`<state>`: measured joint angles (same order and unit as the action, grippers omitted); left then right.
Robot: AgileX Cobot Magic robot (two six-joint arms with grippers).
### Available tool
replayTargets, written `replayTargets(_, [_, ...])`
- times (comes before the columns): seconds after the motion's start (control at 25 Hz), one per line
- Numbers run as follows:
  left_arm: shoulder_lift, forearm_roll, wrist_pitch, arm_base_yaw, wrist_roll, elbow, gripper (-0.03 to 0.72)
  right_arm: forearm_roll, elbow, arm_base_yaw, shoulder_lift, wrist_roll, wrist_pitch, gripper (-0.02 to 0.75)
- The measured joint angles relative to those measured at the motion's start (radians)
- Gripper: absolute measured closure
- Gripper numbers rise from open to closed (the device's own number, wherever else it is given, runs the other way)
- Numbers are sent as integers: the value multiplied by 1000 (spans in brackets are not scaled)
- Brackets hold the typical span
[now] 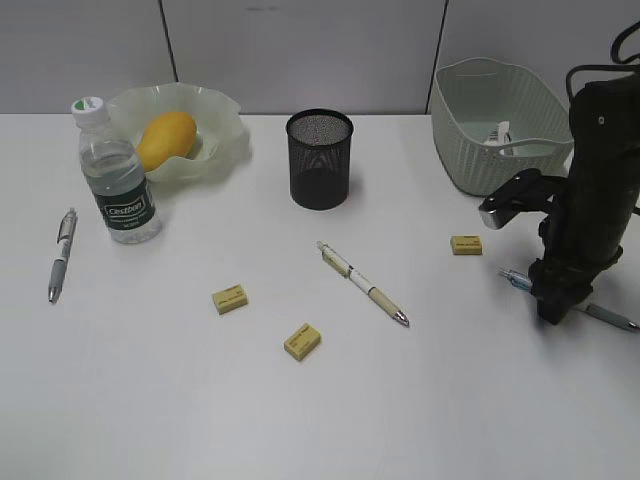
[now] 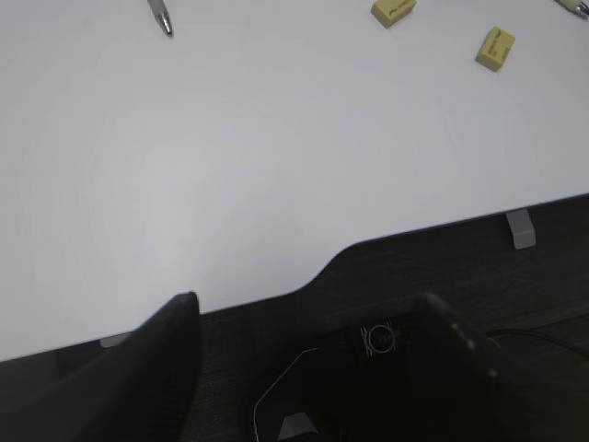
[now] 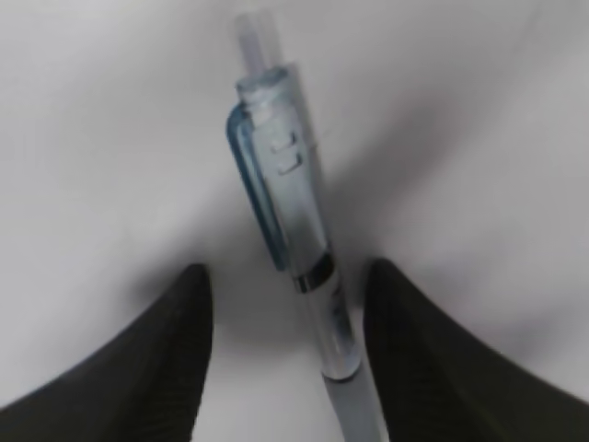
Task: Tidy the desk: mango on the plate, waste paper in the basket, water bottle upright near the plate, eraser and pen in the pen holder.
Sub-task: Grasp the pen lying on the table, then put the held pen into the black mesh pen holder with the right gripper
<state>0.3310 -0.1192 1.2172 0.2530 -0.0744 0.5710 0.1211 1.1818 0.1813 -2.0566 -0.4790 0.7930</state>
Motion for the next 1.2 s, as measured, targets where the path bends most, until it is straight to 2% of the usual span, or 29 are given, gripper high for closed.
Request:
replayTargets(0.36, [0,-1,0,0,0,0,156,3,0,-2,0,14,-9,580])
replayTargets(0.44, [0,-1,0,0,0,0,160,7,0,-2,0,16,-11,619])
replayTargets(0.76, [0,-2,0,0,0,0,167,-11,0,-2,15,45,-2,620])
replayTargets(1.04, [0,-2,0,0,0,0,171,-195,0,4,193,35,-14,620])
replayTargets(1.2, [0,-2,0,0,0,0,175,-291,0,46,306,1,-126,620])
